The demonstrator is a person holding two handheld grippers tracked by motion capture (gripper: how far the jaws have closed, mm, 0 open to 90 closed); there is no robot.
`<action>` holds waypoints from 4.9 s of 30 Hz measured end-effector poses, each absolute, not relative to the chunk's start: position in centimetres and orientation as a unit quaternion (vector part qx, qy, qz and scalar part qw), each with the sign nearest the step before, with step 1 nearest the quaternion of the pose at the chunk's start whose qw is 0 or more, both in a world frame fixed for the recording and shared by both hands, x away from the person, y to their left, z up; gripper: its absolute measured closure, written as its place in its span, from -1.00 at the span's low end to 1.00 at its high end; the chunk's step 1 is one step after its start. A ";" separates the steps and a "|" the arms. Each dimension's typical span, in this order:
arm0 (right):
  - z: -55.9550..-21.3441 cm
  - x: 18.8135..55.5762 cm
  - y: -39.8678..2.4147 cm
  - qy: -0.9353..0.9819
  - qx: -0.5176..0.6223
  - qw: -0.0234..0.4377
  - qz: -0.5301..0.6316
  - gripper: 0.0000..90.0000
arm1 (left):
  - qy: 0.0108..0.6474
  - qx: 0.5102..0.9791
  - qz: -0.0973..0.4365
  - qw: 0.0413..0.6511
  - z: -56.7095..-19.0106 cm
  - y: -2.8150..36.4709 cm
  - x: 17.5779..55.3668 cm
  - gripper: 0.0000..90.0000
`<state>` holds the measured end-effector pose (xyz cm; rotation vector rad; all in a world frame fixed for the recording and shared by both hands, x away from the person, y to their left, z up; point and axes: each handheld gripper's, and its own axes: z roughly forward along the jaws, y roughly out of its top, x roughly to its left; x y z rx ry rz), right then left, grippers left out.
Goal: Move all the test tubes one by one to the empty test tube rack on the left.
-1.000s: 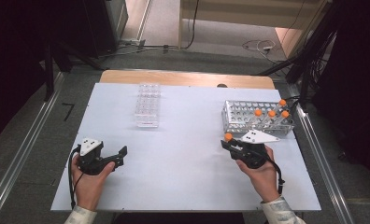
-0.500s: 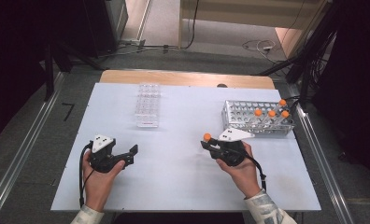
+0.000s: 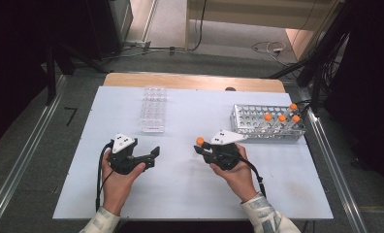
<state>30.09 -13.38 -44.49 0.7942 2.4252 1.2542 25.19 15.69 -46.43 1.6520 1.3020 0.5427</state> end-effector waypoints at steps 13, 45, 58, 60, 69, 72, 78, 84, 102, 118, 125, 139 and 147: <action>-45.1 30.4 -10.3 0.854 0.257 0.141 0.430 0.61 | 0.490 0.687 0.206 0.496 -44.3 12.6 26.0 -0.51; -44.4 30.3 -7.1 0.857 0.237 0.131 0.439 0.61 | 0.437 0.722 0.202 0.497 -43.1 9.8 26.5 0.54; -43.9 30.2 -8.3 0.850 0.257 0.112 0.446 -0.02 | 0.441 0.719 0.207 0.496 -42.4 10.3 27.6 0.56; -43.7 30.0 -8.9 0.848 0.260 0.108 0.449 -0.14 | 0.444 0.715 0.209 0.498 -42.0 10.6 28.0 0.56; -43.9 29.0 -12.4 0.845 0.272 0.104 0.448 -0.26 | 0.457 0.698 0.216 0.507 -40.0 11.7 29.9 0.56; -44.1 28.8 -13.5 0.843 0.279 0.104 0.448 -0.26 | 0.459 0.695 0.224 0.506 -39.2 11.9 30.8 0.56; -44.3 28.9 -14.8 0.840 0.291 0.106 0.445 -0.26 | 0.470 0.687 0.230 0.504 -38.3 12.4 32.5 0.56; -44.3 29.1 -15.6 0.836 0.298 0.108 0.447 -0.26 | 0.482 0.680 0.233 0.501 -38.2 13.2 33.7 0.56; -44.2 29.4 -16.3 0.831 0.306 0.109 0.451 -0.25 | 0.516 0.645 0.270 0.496 -36.8 17.1 36.3 0.56; -44.3 29.5 -16.5 0.831 0.309 0.109 0.450 -0.25 | 0.535 0.635 0.293 0.474 -37.5 18.8 37.1 0.56; -44.3 29.5 -16.5 0.830 0.310 0.109 0.451 -0.25 | 0.537 0.636 0.294 0.470 -37.8 18.8 37.2 0.56; -44.4 29.5 -16.5 0.831 0.310 0.109 0.449 -0.25 | 0.540 0.640 0.293 0.462 -39.1 18.6 37.5 0.56; -44.5 29.5 -16.5 0.832 0.309 0.109 0.447 -0.25 | 0.541 0.645 0.294 0.452 -40.5 18.3 37.6 0.56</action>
